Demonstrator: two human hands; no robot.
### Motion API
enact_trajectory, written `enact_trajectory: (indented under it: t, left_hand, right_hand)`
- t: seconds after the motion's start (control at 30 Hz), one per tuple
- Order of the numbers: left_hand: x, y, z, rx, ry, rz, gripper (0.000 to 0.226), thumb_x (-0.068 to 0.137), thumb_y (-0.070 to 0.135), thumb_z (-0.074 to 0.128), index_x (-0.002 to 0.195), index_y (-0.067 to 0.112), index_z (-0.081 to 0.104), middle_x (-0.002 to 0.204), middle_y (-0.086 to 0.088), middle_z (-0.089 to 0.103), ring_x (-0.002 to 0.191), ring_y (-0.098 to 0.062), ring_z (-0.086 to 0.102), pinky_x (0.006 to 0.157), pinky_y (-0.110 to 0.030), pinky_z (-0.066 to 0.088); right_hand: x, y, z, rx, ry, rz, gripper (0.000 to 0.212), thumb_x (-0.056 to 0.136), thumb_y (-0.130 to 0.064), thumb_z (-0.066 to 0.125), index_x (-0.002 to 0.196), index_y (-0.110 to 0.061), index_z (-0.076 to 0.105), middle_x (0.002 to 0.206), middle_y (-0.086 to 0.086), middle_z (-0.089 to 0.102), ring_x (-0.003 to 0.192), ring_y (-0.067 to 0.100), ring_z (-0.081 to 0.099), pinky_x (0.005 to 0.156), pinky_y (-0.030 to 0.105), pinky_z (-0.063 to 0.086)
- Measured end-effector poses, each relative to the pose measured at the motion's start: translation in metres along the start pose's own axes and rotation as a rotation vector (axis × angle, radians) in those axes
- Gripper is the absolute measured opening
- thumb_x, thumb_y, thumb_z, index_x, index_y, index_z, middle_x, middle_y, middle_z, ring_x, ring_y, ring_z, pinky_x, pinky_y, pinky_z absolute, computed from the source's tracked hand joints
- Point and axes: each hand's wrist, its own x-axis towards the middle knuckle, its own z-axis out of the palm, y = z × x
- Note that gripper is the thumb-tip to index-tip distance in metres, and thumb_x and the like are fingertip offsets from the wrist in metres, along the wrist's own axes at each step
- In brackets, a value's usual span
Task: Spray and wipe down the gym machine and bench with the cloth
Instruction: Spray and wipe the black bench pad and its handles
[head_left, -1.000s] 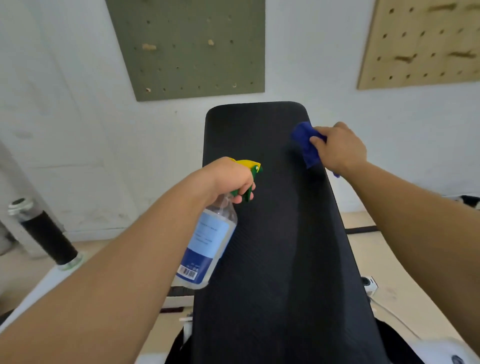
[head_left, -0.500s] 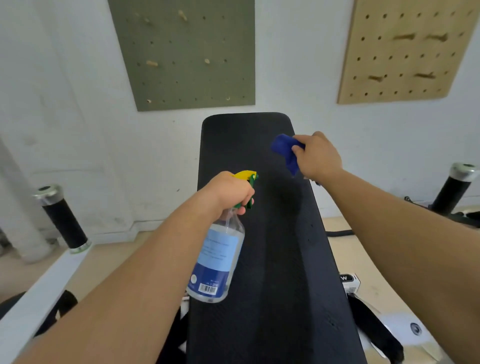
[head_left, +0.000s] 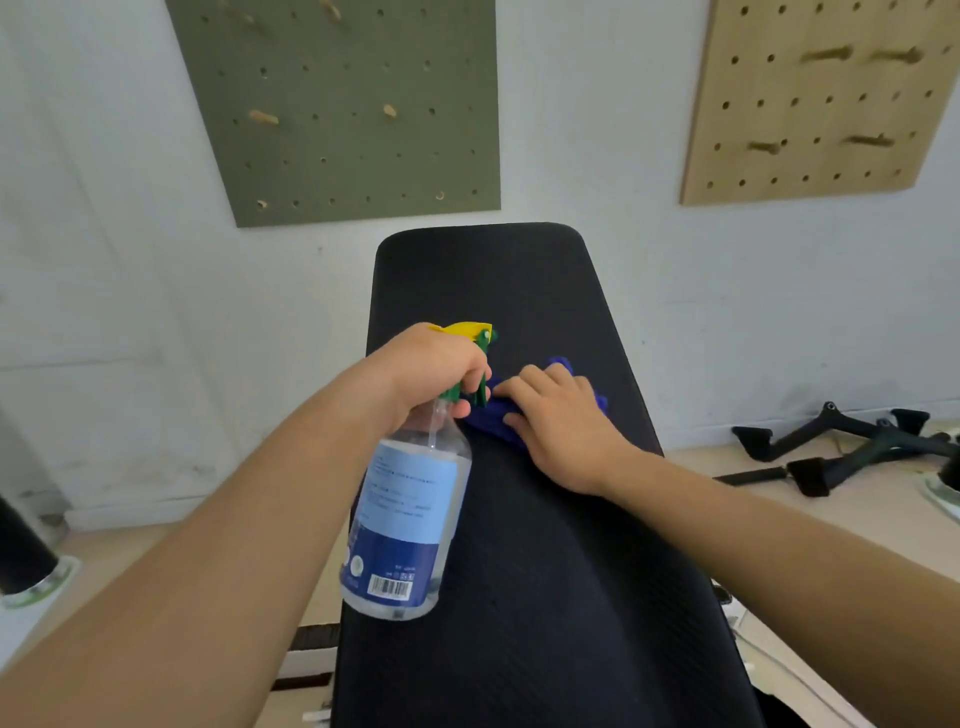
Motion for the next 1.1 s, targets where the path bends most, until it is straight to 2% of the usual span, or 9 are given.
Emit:
enact_trajectory:
  t: [0.07, 0.23, 0.4, 0.57, 0.7, 0.8, 0.87, 1.0, 1.1]
  left_hand:
    - [0.002, 0.004, -0.003, 0.023, 0.0, 0.001, 0.032, 0.079, 0.003, 0.056, 0.102, 0.01, 0.078, 0.112, -0.011, 0.075, 0.068, -0.015, 0.06, 0.044, -0.016, 0.05]
    - [0.004, 0.009, 0.001, 0.037, 0.034, -0.012, 0.031, 0.08, 0.003, 0.057, 0.1, 0.014, 0.078, 0.11, -0.008, 0.076, 0.069, -0.014, 0.063, 0.054, -0.019, 0.054]
    - [-0.001, 0.008, -0.008, 0.01, 0.038, -0.009, 0.032, 0.079, 0.002, 0.056, 0.099, 0.013, 0.078, 0.109, -0.008, 0.077, 0.073, -0.015, 0.064, 0.057, -0.021, 0.054]
    - [-0.011, 0.001, -0.015, 0.022, 0.028, -0.01, 0.032, 0.078, 0.002, 0.056, 0.1, 0.01, 0.077, 0.107, -0.009, 0.077, 0.07, -0.016, 0.061, 0.05, -0.02, 0.051]
    - [-0.02, -0.004, -0.016, -0.02, 0.038, -0.009, 0.033, 0.079, 0.0, 0.054, 0.102, 0.008, 0.077, 0.109, -0.012, 0.077, 0.067, -0.016, 0.06, 0.055, -0.022, 0.051]
    - [-0.022, -0.006, -0.017, -0.037, 0.058, -0.014, 0.033, 0.081, -0.001, 0.053, 0.102, 0.009, 0.076, 0.112, -0.012, 0.075, 0.068, -0.016, 0.06, 0.049, -0.02, 0.05]
    - [-0.023, -0.008, -0.018, -0.042, 0.062, -0.02, 0.033, 0.081, -0.001, 0.053, 0.103, 0.008, 0.075, 0.114, -0.013, 0.074, 0.071, -0.017, 0.06, 0.043, -0.018, 0.048]
    - [-0.02, -0.014, -0.021, -0.03, 0.077, -0.016, 0.035, 0.078, 0.001, 0.054, 0.104, 0.011, 0.075, 0.112, -0.011, 0.075, 0.068, -0.017, 0.061, 0.045, -0.019, 0.049]
    - [-0.015, -0.015, -0.028, -0.054, 0.099, -0.006, 0.036, 0.079, -0.003, 0.053, 0.107, 0.009, 0.075, 0.111, -0.013, 0.076, 0.065, -0.017, 0.059, 0.041, -0.016, 0.047]
  right_hand:
    - [0.011, 0.019, -0.011, -0.002, -0.057, -0.047, 0.032, 0.098, -0.032, 0.056, 0.13, -0.026, 0.058, 0.117, 0.003, 0.05, 0.104, 0.026, 0.043, 0.084, 0.042, 0.042]
    - [0.093, 0.067, -0.025, -0.156, 0.0, 0.368, 0.031, 0.099, -0.029, 0.053, 0.13, -0.03, 0.054, 0.127, 0.009, 0.041, 0.117, 0.032, 0.04, 0.094, 0.045, 0.043]
    - [0.085, 0.076, -0.013, -0.237, 0.16, 0.623, 0.025, 0.104, -0.034, 0.043, 0.125, -0.027, 0.053, 0.125, 0.008, 0.044, 0.112, 0.031, 0.042, 0.086, 0.04, 0.04]
    - [0.014, 0.044, -0.01, -0.159, 0.173, 0.532, 0.023, 0.101, -0.032, 0.049, 0.12, -0.022, 0.058, 0.119, 0.007, 0.05, 0.101, 0.031, 0.048, 0.074, 0.039, 0.042]
    - [-0.071, -0.005, -0.012, -0.127, 0.127, 0.21, 0.023, 0.091, -0.027, 0.065, 0.114, -0.027, 0.064, 0.102, 0.0, 0.055, 0.084, 0.028, 0.053, 0.066, 0.042, 0.05]
    - [-0.061, -0.007, -0.013, -0.127, 0.088, 0.049, 0.031, 0.084, -0.022, 0.072, 0.114, -0.03, 0.067, 0.102, 0.0, 0.055, 0.086, 0.027, 0.053, 0.066, 0.038, 0.051]
    - [-0.019, 0.005, -0.018, -0.137, 0.076, 0.141, 0.032, 0.087, -0.022, 0.068, 0.117, -0.034, 0.067, 0.109, 0.002, 0.054, 0.096, 0.03, 0.052, 0.074, 0.04, 0.051]
    - [0.073, 0.029, -0.023, -0.14, 0.114, 0.532, 0.033, 0.097, -0.021, 0.054, 0.126, -0.034, 0.063, 0.124, 0.004, 0.047, 0.114, 0.03, 0.043, 0.09, 0.04, 0.044]
    - [0.096, 0.017, -0.005, -0.126, 0.158, 0.567, 0.032, 0.098, -0.017, 0.051, 0.126, -0.027, 0.064, 0.125, 0.005, 0.048, 0.112, 0.029, 0.044, 0.089, 0.041, 0.045]
